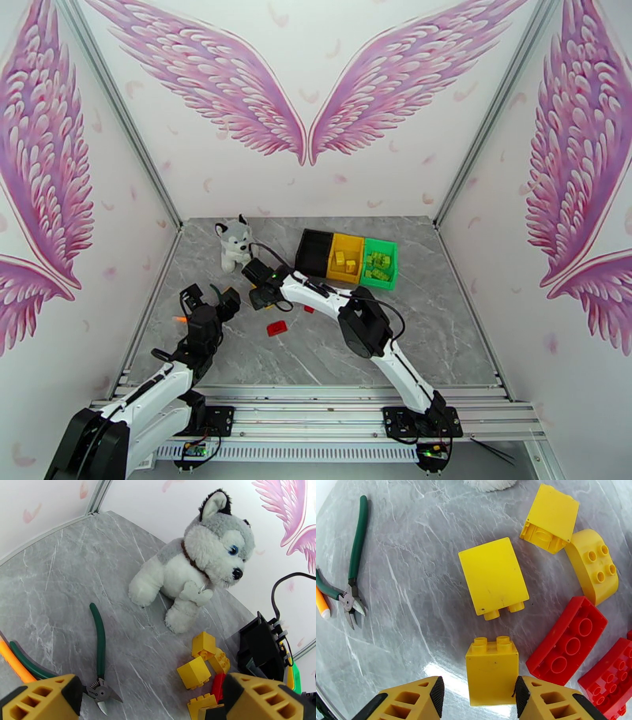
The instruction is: Sort the legos into containers by color
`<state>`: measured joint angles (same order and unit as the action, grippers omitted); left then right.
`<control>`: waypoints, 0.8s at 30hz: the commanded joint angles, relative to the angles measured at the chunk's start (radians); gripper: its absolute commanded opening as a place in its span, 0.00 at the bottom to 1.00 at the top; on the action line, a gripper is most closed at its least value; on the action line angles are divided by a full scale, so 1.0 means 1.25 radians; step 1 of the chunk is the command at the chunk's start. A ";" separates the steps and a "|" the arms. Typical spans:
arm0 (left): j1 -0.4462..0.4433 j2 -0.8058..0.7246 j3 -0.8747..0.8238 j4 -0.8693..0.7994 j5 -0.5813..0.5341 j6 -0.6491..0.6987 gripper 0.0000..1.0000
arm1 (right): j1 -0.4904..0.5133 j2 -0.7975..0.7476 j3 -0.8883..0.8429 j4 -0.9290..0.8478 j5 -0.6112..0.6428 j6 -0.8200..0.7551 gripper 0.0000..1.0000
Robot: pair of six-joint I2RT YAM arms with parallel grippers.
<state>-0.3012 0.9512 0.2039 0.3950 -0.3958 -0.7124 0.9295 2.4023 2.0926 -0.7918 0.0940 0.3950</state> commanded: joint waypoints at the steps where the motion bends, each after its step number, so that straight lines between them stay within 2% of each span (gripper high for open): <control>1: 0.005 0.000 -0.007 0.001 0.007 -0.003 0.99 | -0.004 0.033 0.018 -0.026 0.013 -0.003 0.55; 24: 0.007 0.017 -0.004 0.010 0.020 -0.003 0.99 | -0.006 0.004 0.001 -0.029 0.068 -0.011 0.58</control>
<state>-0.2993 0.9680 0.2039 0.4023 -0.3801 -0.7143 0.9295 2.4054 2.0953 -0.8070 0.1577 0.3939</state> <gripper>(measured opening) 0.987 0.581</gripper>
